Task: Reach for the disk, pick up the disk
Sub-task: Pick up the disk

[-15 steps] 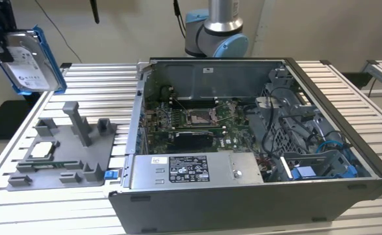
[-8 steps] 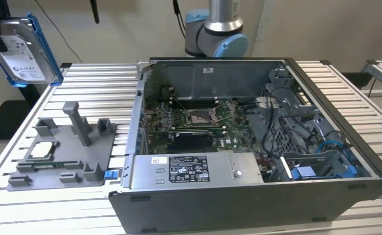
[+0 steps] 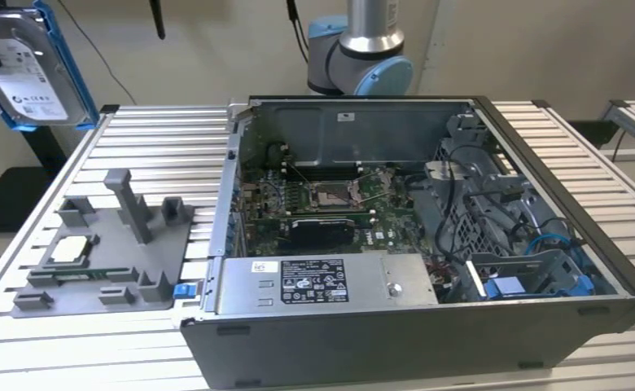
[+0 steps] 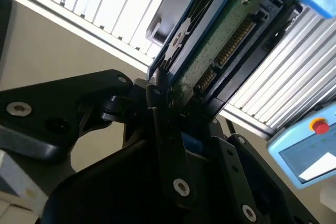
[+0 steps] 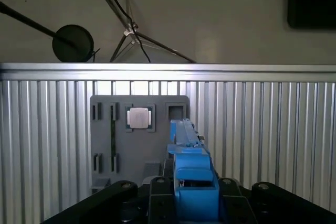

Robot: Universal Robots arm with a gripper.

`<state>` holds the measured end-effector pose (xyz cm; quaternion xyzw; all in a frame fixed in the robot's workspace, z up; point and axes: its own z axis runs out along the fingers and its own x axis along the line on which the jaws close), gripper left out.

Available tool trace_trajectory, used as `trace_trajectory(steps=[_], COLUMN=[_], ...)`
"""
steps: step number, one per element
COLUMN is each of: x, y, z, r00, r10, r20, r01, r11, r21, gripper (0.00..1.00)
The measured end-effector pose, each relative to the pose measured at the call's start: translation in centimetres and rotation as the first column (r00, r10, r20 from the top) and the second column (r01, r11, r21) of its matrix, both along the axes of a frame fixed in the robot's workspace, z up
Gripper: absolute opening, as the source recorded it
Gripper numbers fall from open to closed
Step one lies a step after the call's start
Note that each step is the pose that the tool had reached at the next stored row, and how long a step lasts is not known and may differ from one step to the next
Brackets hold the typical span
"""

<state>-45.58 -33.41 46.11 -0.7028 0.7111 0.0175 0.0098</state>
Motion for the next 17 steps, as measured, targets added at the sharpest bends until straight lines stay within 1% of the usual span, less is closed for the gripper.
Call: trace_trajectory(steps=[2, 11, 13, 16, 17], x=[0.0, 0.0, 0.0, 0.0, 0.0], y=[0.0, 0.0, 0.0, 0.0, 0.0], z=[0.38, 0.53, 0.87, 1.64, 1.75], r00=[1.0, 1.0, 1.0, 1.0, 1.0], r10=[0.0, 0.0, 0.0, 0.0, 0.0], r20=[-0.0001, -0.0004, -0.0001, 0.0, -0.0002], r01=[0.0, 0.0, 0.0, 0.0, 0.0], r11=[1.0, 1.0, 1.0, 1.0, 1.0], r21=[0.0001, 0.0001, 0.0003, 0.0003, 0.0002], gripper=[0.0, 0.0, 0.0, 0.0, 0.0])
